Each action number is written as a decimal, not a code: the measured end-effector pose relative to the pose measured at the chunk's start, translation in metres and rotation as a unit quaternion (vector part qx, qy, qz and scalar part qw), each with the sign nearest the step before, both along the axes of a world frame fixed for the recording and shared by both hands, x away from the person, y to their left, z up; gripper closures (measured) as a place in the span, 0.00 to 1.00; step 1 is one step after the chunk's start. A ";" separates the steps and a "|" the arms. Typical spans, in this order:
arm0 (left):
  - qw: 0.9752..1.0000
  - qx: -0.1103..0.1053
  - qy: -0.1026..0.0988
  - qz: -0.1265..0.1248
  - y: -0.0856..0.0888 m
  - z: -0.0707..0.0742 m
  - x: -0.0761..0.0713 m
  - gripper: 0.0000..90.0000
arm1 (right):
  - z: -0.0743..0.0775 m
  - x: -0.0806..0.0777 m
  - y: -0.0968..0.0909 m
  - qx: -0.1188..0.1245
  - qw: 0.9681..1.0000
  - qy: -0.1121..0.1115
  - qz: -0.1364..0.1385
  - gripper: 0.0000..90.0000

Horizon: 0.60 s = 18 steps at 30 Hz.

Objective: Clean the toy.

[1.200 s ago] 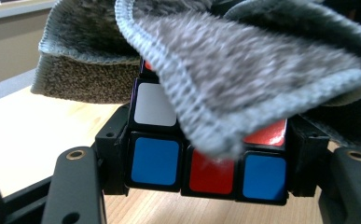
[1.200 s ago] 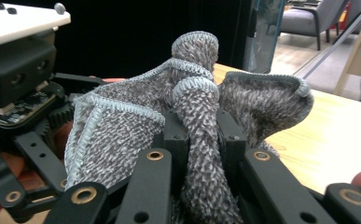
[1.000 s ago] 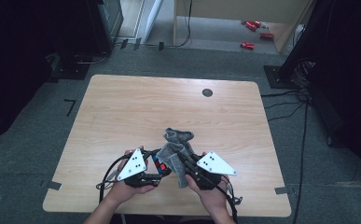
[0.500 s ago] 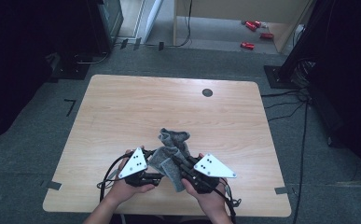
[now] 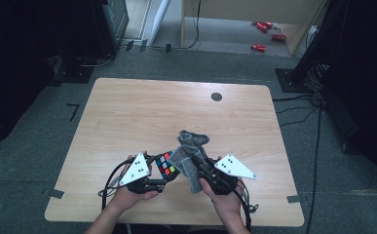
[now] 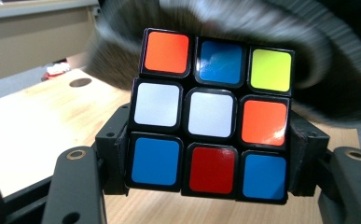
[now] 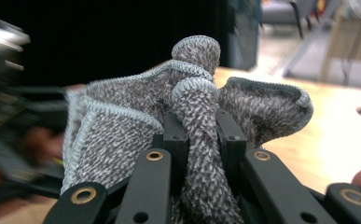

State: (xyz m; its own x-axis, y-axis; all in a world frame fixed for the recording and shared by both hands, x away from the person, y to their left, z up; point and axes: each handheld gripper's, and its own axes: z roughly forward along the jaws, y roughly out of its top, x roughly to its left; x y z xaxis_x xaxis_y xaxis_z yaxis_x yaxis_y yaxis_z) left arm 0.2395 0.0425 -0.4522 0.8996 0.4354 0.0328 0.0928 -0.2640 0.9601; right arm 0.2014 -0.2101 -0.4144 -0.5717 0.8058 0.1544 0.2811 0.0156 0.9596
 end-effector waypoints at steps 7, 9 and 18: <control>1.000 0.014 -0.017 -0.001 -0.005 0.004 -0.006 0.38 | -0.001 -0.009 0.018 -0.022 0.998 -0.037 0.041 0.87; 1.000 -0.003 -0.009 -0.003 -0.001 0.005 -0.005 0.38 | -0.006 -0.004 0.014 -0.025 0.999 -0.023 0.024 0.88; 1.000 0.010 0.008 0.012 0.000 -0.003 0.003 0.38 | -0.009 0.006 -0.003 -0.009 1.000 0.016 -0.009 0.88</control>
State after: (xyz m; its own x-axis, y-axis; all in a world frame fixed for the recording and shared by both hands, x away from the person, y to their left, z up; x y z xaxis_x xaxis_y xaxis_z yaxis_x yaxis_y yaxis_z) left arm 0.2429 0.0426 -0.4557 0.8892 0.4566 0.0271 0.1152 -0.2809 0.9528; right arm 0.2077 -0.2132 -0.4239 -0.5526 0.8183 0.1582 0.3122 0.0272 0.9496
